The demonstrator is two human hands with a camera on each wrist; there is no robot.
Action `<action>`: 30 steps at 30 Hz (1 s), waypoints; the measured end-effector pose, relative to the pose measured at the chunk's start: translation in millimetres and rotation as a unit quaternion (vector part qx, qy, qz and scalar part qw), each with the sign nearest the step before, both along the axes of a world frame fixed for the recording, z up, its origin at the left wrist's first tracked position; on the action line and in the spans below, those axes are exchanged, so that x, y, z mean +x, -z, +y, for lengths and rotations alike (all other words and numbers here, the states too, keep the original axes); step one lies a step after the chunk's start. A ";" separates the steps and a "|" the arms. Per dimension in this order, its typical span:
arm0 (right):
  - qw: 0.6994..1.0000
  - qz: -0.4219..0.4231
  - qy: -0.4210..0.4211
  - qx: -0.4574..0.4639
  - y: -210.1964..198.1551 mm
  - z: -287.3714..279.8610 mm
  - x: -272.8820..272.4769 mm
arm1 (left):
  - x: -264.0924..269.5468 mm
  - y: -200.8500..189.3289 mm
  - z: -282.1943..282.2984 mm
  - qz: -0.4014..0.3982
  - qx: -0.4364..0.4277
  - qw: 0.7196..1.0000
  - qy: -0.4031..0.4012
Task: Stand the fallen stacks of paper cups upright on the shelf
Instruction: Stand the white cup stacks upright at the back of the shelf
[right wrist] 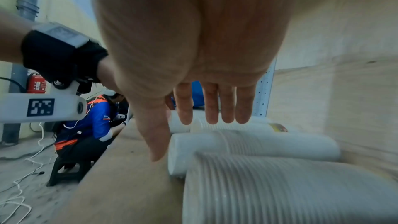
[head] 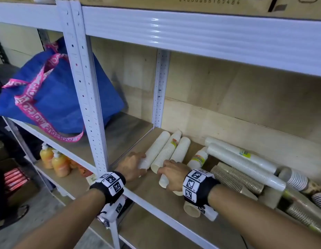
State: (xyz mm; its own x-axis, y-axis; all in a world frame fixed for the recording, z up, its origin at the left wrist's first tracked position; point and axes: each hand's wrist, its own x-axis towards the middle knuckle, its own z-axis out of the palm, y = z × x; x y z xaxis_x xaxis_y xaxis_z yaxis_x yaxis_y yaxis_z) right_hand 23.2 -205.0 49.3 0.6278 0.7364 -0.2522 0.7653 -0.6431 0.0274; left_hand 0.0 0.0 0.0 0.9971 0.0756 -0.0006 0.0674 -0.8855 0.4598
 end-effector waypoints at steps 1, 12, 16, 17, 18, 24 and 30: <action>1.000 -0.002 0.001 -0.013 1.5 2.8 -0.6 | -0.2 2.0 -0.6 0.001 -0.006 1.000 -0.006; 0.992 -0.084 -0.041 -0.079 20.4 7.6 7.7 | -1.8 9.2 -11.0 -0.002 -0.029 0.999 -0.030; 0.993 -0.088 -0.049 -0.064 17.3 5.3 7.2 | -2.1 4.2 -10.7 -0.013 -0.033 0.999 -0.026; 0.994 -0.086 -0.049 -0.052 15.7 4.0 6.7 | -1.9 1.8 -10.3 -0.016 -0.033 0.999 -0.022; 0.994 -0.085 -0.051 -0.035 12.8 2.6 5.9 | -1.4 -1.4 -10.1 -0.022 -0.034 0.999 -0.017; 0.989 -0.073 -0.034 0.122 -13.0 -4.9 12.4 | 2.6 -34.6 -16.0 -0.083 -0.036 0.995 -0.037; 0.956 -0.100 0.029 0.276 -64.8 -16.0 29.2 | 10.0 -80.6 -29.9 -0.157 -0.073 0.984 -0.047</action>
